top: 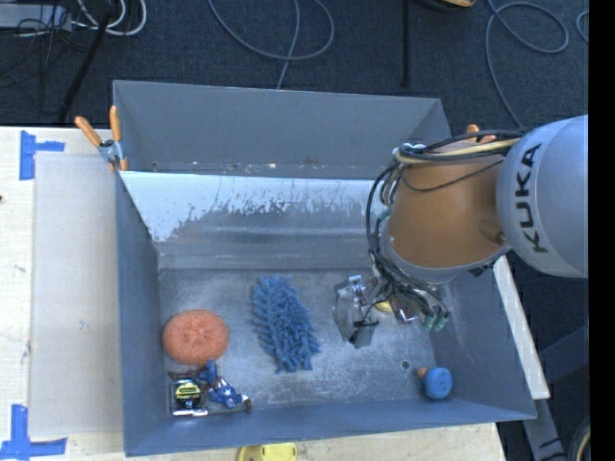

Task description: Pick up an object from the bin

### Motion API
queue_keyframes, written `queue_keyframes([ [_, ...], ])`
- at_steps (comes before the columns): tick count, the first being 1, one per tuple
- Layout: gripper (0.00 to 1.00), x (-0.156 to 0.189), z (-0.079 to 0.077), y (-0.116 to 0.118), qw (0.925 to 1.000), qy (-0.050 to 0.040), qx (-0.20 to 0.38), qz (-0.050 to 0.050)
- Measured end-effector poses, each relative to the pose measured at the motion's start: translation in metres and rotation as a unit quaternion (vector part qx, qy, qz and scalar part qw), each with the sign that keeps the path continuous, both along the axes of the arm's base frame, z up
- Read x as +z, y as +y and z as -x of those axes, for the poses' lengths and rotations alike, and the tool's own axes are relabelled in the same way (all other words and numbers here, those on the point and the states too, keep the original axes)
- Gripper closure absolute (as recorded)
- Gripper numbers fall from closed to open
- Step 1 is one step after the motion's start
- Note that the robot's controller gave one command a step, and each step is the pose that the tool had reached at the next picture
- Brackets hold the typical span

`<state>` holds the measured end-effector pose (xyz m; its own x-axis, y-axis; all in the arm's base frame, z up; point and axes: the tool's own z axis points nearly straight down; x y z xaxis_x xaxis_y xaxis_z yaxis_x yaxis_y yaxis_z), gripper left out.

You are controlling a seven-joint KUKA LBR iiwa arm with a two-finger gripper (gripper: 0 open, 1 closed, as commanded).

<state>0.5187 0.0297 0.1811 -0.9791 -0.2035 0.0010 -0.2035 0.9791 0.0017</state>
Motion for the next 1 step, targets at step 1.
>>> queue_keyframes([
  [1, 0.0, 0.0019, 0.0156, -0.0266, 1.0, 0.0006, -0.002, 0.001],
])
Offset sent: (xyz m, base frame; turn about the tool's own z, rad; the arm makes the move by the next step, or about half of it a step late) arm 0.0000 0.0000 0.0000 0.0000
